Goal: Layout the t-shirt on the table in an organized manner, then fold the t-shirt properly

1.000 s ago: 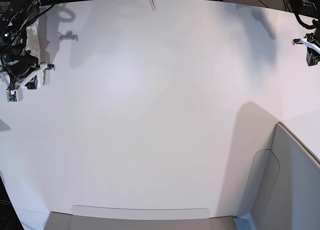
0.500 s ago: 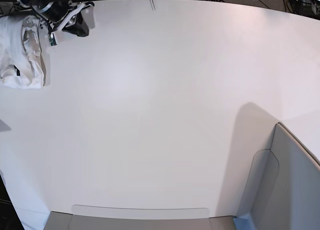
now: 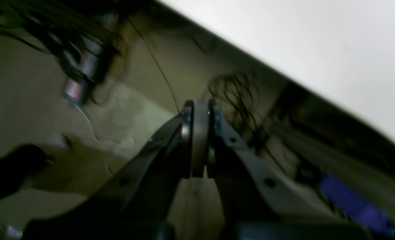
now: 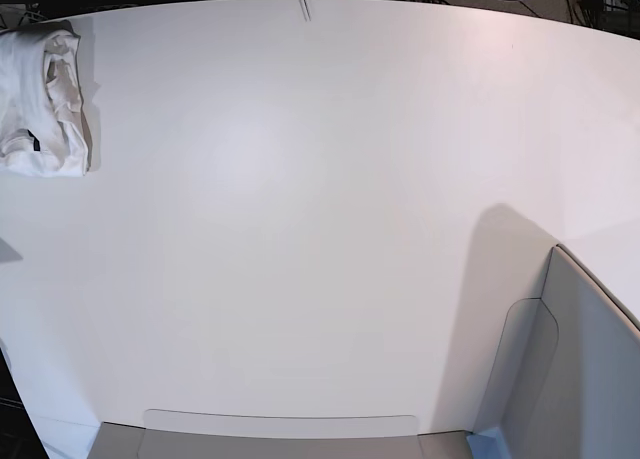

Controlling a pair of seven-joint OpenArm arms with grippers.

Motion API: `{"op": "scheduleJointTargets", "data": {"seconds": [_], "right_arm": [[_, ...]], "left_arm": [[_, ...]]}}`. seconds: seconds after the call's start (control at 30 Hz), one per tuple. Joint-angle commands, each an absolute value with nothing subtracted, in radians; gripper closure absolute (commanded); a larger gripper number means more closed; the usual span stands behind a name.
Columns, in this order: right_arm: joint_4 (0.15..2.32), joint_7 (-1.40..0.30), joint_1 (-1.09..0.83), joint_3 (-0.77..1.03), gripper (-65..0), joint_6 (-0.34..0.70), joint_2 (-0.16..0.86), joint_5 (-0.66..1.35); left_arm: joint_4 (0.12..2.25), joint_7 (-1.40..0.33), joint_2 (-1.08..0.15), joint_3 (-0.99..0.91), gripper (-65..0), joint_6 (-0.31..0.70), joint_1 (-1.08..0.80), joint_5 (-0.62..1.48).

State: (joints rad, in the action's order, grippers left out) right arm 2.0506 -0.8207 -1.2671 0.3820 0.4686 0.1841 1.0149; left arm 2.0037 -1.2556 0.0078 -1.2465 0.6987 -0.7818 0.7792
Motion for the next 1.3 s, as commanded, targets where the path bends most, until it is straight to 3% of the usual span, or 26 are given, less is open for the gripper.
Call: {"op": "scheduleJointTargets", "data": {"seconds": [0.0,0.17,0.27,0.47,0.7,0.87,0.9,1.17,1.27], "right_arm": [[2.057,-0.819,-1.297,0.390,0.0,0.487,0.188,1.030],[1.942,-0.931,-1.302,0.389,0.0,0.486,0.162,1.001],[1.797,-0.932,-1.225,0.360,0.0,0.486,0.160,0.917],[1.382,-0.932,-0.954,0.338,0.0,0.484,0.162,0.708],[0.845,-0.923,-0.585,0.344,0.0,0.489,0.162,0.498],[0.610,-0.768,-0.398,0.294,0.0,0.489,0.128,0.374],[0.565,-0.719,-0.361,0.275,0.0,0.489,0.125,0.335],[0.202,-0.341,-0.140,0.239,0.0,0.452,0.062,0.099],[0.154,-0.294,-0.107,0.239,0.0,0.366,0.059,0.082]], "left_arm": [[2.002,-1.253,0.012,-1.233,0.0,0.698,-0.819,0.779],[1.853,-1.241,0.016,-1.066,0.0,0.698,-0.869,0.765],[1.669,-1.211,0.013,-0.935,0.0,0.698,-0.851,0.634],[1.168,-0.892,-0.048,-0.651,0.0,0.698,-0.687,0.364],[0.599,-0.414,-0.136,-0.337,0.0,0.698,-0.464,0.223],[0.346,-0.236,-0.150,-0.193,0.0,0.698,-0.323,0.137],[0.314,-0.203,-0.150,-0.171,0.0,0.685,-0.303,0.124],[0.262,-0.087,-0.147,0.042,0.0,0.292,-0.234,0.081],[0.262,-0.088,-0.147,0.071,0.0,0.251,-0.222,0.081]]}}
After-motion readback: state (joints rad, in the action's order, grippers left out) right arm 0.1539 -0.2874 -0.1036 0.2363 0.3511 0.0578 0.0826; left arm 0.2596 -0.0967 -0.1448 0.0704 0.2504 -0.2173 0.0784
